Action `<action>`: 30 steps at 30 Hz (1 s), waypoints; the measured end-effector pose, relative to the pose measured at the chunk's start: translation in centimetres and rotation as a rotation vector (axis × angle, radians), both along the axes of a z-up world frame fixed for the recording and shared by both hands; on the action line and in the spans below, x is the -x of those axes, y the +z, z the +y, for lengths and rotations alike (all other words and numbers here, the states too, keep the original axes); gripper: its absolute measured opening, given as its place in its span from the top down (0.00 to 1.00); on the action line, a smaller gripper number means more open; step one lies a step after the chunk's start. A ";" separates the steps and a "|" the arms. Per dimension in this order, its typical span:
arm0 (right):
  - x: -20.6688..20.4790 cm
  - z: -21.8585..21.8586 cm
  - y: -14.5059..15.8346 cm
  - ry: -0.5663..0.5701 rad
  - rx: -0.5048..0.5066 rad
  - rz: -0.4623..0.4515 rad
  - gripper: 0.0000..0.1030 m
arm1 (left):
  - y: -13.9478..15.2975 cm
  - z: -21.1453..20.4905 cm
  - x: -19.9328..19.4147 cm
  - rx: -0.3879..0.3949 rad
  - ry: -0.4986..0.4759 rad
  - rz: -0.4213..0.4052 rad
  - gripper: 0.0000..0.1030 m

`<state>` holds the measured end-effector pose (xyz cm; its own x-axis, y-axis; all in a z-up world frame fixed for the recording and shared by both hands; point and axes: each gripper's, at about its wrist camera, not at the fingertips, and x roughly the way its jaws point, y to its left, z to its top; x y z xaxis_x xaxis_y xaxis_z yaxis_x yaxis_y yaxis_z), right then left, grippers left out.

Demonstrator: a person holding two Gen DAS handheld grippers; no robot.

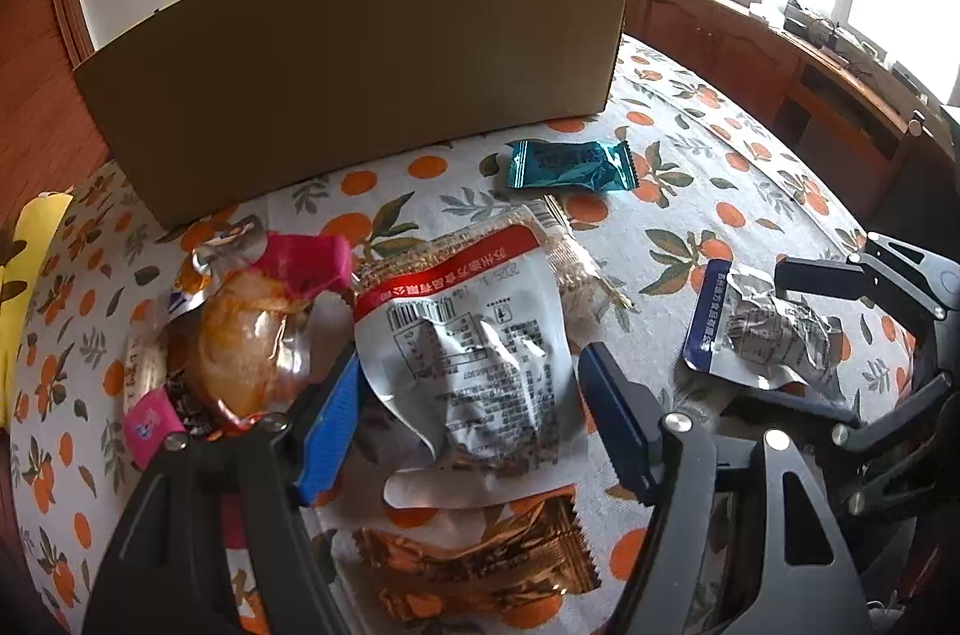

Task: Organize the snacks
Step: 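Grasp the silver packet with the right gripper while the left gripper grasps the white-red packet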

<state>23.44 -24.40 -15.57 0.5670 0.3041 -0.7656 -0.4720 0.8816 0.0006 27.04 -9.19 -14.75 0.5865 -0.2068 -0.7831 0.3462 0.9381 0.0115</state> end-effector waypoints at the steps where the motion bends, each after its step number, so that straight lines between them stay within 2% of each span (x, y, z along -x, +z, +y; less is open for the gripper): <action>1: 0.0 0.0 0.0 -0.002 -0.002 -0.005 0.23 | 0.0 -0.1 0.0 -0.008 0.000 -0.002 0.30; 7: 0.1 -0.1 -0.1 -0.007 -0.006 -0.014 0.23 | 0.0 -0.3 -0.1 -0.025 -0.002 -0.009 0.34; 11: 0.1 -0.1 -0.1 -0.009 -0.004 -0.013 0.23 | 0.0 0.0 0.0 -0.005 -0.004 0.002 0.46; 14: 0.2 -0.1 -0.1 -0.016 -0.002 -0.010 0.23 | 0.3 0.5 0.3 0.015 -0.007 0.010 0.49; 19: 0.3 -0.1 0.0 -0.026 0.007 -0.008 0.24 | 1.0 1.3 1.0 0.042 0.000 -0.011 0.49; 20: 0.3 -0.1 0.0 -0.030 0.008 -0.008 0.27 | 1.3 1.4 1.1 0.053 0.002 -0.015 0.49; 21: 0.3 -0.2 0.1 -0.033 0.006 -0.007 0.35 | 1.5 1.6 1.2 0.062 0.004 -0.021 0.49; 22: 0.2 -0.3 0.2 -0.036 0.001 0.001 0.38 | 1.8 1.7 1.3 0.068 0.007 -0.027 0.49; 30: 0.4 -1.3 0.4 -0.053 -0.052 0.016 0.39 | 3.4 2.3 2.3 0.107 0.014 -0.077 0.49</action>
